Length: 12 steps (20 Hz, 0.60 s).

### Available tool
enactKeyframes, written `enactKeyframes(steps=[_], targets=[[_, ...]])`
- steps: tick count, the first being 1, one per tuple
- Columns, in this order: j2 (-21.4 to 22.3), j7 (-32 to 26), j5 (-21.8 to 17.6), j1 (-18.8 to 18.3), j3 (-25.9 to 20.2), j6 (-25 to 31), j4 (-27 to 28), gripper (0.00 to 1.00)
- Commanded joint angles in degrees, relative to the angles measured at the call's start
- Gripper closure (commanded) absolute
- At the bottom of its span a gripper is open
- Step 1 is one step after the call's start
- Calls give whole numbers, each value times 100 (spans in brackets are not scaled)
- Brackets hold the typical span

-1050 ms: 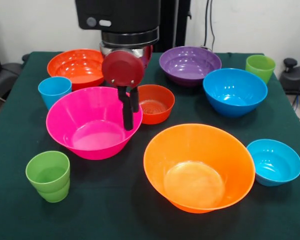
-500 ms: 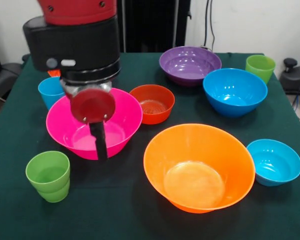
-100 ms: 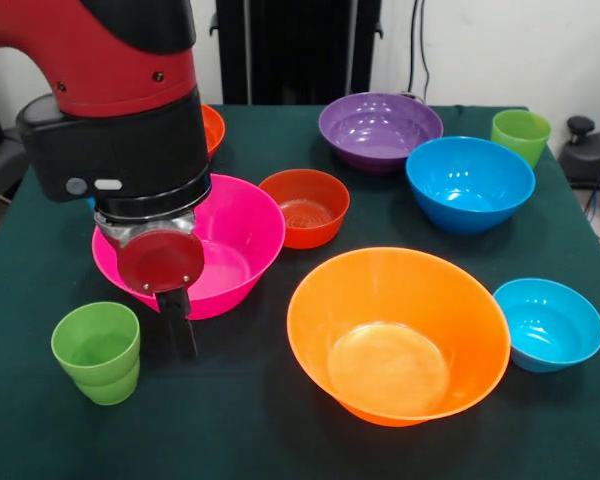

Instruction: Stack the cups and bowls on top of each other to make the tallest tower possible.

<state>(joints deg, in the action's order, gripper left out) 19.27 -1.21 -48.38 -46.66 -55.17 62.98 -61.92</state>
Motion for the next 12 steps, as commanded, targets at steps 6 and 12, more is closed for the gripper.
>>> enactKeyframes(steps=[6,12], targets=[[701,483,-33,327,902,268,-900,0],[1125,817,148,413,997,57,-1363,0]])
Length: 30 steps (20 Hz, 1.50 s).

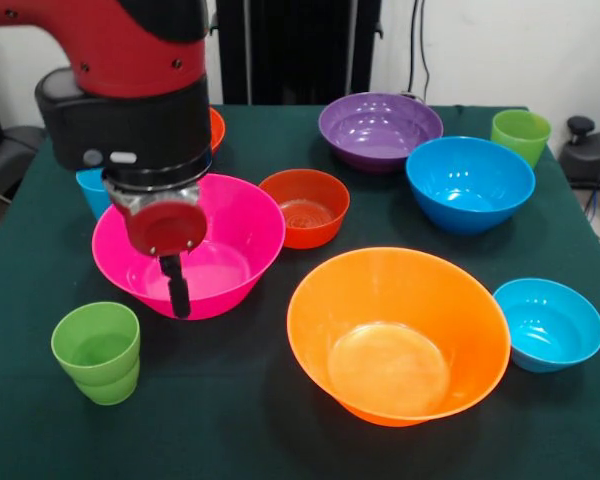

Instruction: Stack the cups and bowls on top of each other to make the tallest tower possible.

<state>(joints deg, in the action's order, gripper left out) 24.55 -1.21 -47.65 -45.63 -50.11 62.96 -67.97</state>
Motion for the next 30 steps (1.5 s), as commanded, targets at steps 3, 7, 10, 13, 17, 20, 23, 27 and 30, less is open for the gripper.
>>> enactKeyframes(steps=[3,7,10,13,17,20,23,27,30], targets=[[766,932,289,196,407,-183,-937,0],[1049,1065,366,281,507,-210,-1118,0],[1102,1225,394,360,605,-293,-1213,0],[1006,1290,354,395,716,-471,-1265,0],[946,1290,394,413,786,-552,-1291,0],[859,1274,446,428,835,-600,-1274,0],[770,1314,501,467,912,-658,-1271,0],[866,1852,749,684,1216,-249,-1227,0],[1189,1962,710,975,1531,210,-1239,0]])
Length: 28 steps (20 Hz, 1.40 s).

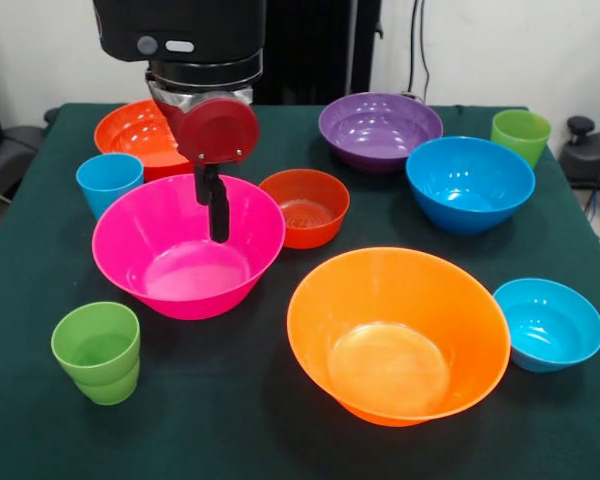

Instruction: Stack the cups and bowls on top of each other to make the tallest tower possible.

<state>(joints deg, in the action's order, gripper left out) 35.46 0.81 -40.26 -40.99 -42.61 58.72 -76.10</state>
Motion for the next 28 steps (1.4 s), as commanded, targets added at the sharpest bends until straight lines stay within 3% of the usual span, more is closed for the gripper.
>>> enactKeyframes(steps=[1,11,18,21,28], targets=[[170,1763,-30,569,861,672,-447,0],[825,1903,92,899,1419,478,-1105,0],[650,1678,-342,1022,1723,110,-911,0],[651,1505,-371,1010,1711,-160,-939,0],[627,1346,-360,1013,1834,-211,-884,0]])
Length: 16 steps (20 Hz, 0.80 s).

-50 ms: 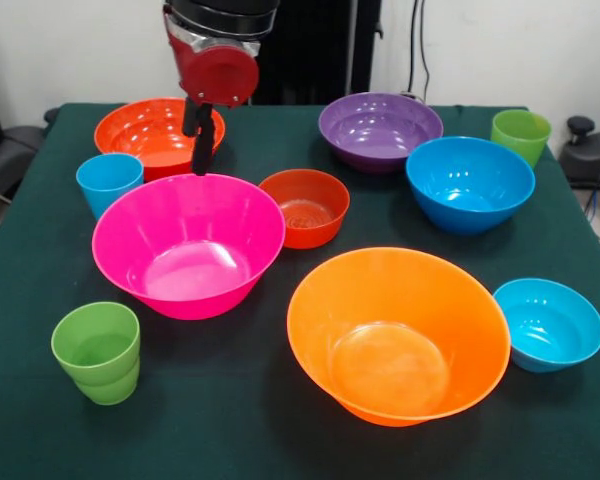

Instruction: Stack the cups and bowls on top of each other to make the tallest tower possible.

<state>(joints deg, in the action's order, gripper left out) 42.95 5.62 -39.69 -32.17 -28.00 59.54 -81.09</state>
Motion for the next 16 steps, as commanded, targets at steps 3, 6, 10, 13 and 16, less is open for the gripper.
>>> enactKeyframes(steps=[3,6,10,13,16], targets=[[-106,956,-486,205,468,-383,-434,0],[-119,1022,-460,218,525,-507,-503,0],[-289,1103,-384,223,613,-650,-532,0],[-452,1144,-298,212,653,-737,-530,0],[-583,1141,-150,154,657,-808,-593,0]])
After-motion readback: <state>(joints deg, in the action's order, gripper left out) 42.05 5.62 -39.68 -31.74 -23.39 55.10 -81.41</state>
